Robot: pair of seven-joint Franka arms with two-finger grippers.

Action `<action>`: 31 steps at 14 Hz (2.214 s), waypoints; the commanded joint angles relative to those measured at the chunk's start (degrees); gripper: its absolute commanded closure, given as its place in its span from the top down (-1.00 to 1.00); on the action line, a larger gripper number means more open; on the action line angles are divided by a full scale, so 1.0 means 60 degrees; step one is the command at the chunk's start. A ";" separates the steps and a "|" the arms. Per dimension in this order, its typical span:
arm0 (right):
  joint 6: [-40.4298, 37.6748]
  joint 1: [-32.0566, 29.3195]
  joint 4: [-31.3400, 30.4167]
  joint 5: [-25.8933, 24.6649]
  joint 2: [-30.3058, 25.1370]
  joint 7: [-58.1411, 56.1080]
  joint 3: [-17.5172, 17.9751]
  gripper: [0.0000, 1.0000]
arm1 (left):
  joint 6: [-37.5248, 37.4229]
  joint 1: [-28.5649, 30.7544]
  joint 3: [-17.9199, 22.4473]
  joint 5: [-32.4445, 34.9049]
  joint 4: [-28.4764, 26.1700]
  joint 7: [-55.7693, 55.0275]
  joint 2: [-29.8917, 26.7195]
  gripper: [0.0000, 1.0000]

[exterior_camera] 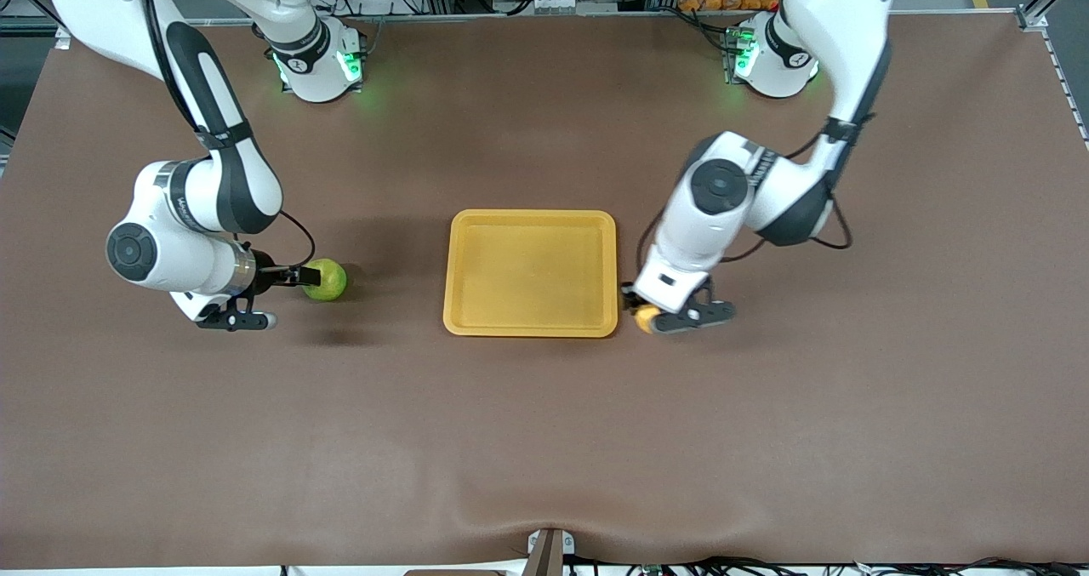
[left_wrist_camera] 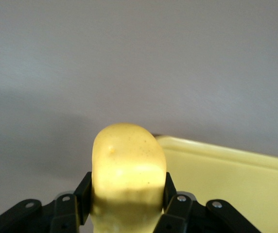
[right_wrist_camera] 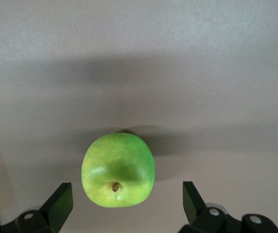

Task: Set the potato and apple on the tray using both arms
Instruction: 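Carry the potato over the tray while the right gripper grasps the apple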

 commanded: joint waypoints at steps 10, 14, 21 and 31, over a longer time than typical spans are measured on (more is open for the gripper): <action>0.1954 0.0692 -0.1097 0.0149 0.0346 0.0525 -0.0039 1.00 | -0.2955 -0.2611 0.0911 0.0865 0.3258 -0.0511 0.2219 -1.00; 0.1911 0.0678 -0.1112 0.0149 0.0347 0.0510 -0.0039 -0.22 | -0.3101 -0.3287 0.1353 0.1375 0.3141 -0.0892 0.2440 -1.00; -0.0383 0.0532 0.0217 0.0163 0.0215 0.0612 -0.0083 -1.00 | -0.3278 -0.3434 0.1338 0.1818 0.3170 -0.0849 0.2835 -1.00; -0.2088 0.0883 0.1788 0.0163 0.0229 0.2427 0.0078 -1.00 | -0.3292 -0.3493 0.1338 0.2067 0.3155 -0.0834 0.3026 -0.04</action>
